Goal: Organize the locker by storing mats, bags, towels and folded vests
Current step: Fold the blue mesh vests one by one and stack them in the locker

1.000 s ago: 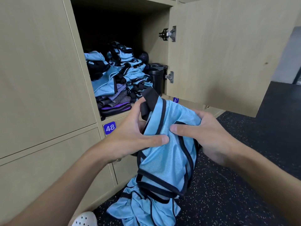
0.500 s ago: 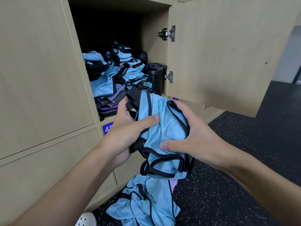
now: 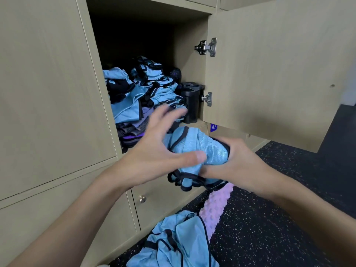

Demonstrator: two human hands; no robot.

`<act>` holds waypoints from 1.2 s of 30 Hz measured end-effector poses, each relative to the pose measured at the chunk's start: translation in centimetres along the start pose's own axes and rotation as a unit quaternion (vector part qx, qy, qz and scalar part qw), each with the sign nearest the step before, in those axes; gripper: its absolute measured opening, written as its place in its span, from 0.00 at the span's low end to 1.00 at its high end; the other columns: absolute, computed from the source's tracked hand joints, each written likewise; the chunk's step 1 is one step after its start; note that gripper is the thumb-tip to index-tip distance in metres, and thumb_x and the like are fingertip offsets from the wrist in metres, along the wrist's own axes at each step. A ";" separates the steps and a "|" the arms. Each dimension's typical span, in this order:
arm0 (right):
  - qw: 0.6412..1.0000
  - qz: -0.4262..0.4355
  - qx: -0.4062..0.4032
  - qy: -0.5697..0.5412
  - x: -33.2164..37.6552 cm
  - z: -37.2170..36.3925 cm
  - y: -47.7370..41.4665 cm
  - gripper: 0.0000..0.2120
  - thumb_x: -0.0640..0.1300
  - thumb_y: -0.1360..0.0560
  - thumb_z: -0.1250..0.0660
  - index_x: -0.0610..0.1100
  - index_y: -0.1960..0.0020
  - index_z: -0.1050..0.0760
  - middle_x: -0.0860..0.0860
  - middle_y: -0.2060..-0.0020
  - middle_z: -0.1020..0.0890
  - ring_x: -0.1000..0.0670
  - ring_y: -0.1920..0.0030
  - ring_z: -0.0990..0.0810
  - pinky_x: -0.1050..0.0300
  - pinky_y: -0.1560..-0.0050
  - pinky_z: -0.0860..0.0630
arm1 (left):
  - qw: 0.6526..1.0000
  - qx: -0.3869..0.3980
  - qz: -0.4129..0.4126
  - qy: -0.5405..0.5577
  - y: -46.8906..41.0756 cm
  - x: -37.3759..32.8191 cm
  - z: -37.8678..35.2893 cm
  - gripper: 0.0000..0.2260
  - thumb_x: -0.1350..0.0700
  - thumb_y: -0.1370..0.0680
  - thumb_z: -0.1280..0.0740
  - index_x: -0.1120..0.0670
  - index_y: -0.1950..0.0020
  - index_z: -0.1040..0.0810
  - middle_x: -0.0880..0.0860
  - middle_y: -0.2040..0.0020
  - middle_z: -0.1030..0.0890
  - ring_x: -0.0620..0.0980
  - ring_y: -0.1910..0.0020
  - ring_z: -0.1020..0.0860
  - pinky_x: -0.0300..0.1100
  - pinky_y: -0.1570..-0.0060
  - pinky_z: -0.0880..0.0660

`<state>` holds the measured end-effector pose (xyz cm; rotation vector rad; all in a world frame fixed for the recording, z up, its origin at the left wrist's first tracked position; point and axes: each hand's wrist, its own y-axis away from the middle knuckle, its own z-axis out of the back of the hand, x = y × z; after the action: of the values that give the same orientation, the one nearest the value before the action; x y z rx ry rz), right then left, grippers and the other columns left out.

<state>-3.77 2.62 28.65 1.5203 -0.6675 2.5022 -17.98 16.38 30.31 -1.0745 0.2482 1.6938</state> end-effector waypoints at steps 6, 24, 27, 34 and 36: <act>0.999 -0.037 0.025 -0.018 0.9 1.2 -3.4 0.18 0.39 0.36 0.19 0.50 0.48 0.17 0.46 0.53 0.14 0.51 0.54 0.16 0.50 0.48 0.20 | 0.998 0.030 -0.033 0.037 -2.0 1.1 2.9 0.15 0.55 0.30 0.21 0.49 0.47 0.20 0.43 0.56 0.18 0.45 0.55 0.18 0.38 0.53 0.22; 0.994 0.070 -0.071 -0.043 -1.8 3.2 -23.6 0.18 0.40 0.28 0.25 0.55 0.43 0.24 0.53 0.53 0.15 0.50 0.52 0.15 0.52 0.50 0.18 | 0.930 -0.307 0.070 0.187 -15.0 6.6 5.7 0.27 0.47 0.29 0.23 0.33 0.38 0.33 0.49 0.43 0.20 0.49 0.46 0.18 0.52 0.46 0.19; 0.992 0.080 -0.054 -0.081 -2.1 3.5 -27.1 0.17 0.40 0.28 0.25 0.52 0.42 0.23 0.52 0.52 0.14 0.51 0.51 0.15 0.53 0.49 0.18 | 0.933 -0.350 0.056 0.064 -17.0 7.3 6.3 0.27 0.42 0.29 0.26 0.29 0.35 0.35 0.39 0.39 0.30 0.40 0.38 0.29 0.38 0.41 0.27; 0.987 0.111 -0.018 -0.112 -0.7 2.2 -35.4 0.16 0.43 0.28 0.24 0.54 0.44 0.22 0.52 0.50 0.16 0.52 0.48 0.16 0.46 0.42 0.20 | 0.868 -0.477 0.021 -0.135 -21.4 8.4 9.5 0.21 0.42 0.24 0.32 0.43 0.32 0.26 0.44 0.36 0.32 0.38 0.41 0.29 0.16 0.53 0.39; 0.984 0.120 -0.002 -0.131 -0.3 1.3 -37.2 0.15 0.43 0.28 0.24 0.53 0.44 0.22 0.51 0.50 0.16 0.51 0.50 0.16 0.47 0.43 0.20 | 0.845 -0.504 0.020 -0.176 -22.1 8.5 10.6 0.21 0.43 0.24 0.33 0.46 0.32 0.25 0.45 0.35 0.32 0.40 0.39 0.29 0.16 0.51 0.39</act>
<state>10.07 35.29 40.04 1.8913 -0.9449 2.4828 -5.07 37.82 37.31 -1.4376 -0.9769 2.0465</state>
